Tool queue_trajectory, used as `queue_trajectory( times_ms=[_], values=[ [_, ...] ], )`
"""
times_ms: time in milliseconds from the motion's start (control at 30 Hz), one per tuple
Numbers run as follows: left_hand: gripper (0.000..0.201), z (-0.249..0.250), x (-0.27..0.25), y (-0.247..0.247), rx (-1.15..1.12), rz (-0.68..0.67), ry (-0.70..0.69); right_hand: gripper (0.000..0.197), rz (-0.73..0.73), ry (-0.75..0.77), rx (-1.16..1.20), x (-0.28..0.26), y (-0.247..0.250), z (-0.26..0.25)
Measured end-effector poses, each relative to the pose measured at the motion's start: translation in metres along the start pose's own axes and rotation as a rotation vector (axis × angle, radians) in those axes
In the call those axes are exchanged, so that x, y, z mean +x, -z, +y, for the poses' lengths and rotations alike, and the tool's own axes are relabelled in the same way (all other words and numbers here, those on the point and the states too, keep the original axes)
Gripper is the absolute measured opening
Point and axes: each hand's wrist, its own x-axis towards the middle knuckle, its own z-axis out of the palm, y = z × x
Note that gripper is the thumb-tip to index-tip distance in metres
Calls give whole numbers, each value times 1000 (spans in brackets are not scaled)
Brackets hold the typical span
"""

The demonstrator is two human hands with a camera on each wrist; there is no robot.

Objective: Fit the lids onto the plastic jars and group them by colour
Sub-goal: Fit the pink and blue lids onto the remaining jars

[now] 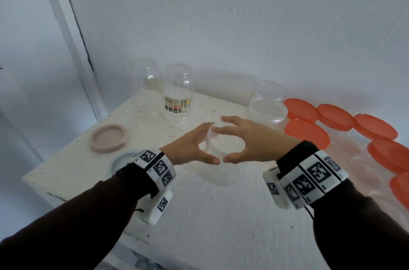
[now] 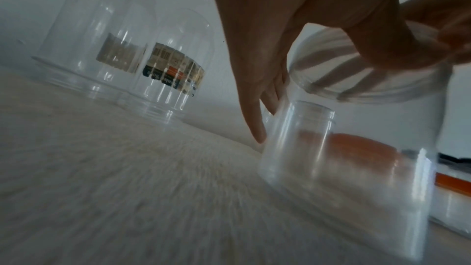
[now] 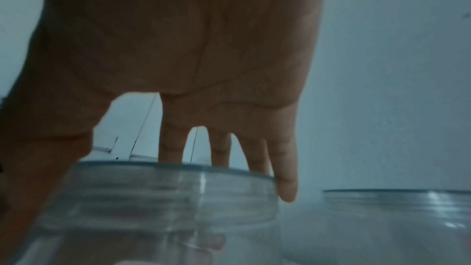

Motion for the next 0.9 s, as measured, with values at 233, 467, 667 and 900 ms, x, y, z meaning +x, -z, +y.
queue_trajectory(
  times_ms=[233, 467, 667, 900],
  values=[
    [63, 15, 22, -20, 83, 3, -19, 59, 202, -34, -50, -41, -13, 26],
    [66, 26, 47, -53, 77, 149, -41, 46, 453, -39, -15, -57, -39, 62],
    [63, 24, 54, -62, 84, 196, -48, 48, 551, -1, 18, -54, -48, 76],
    [58, 23, 46, -59, 184, 189, -24, 52, 594, 11, 96, -50, -60, 85]
  ],
)
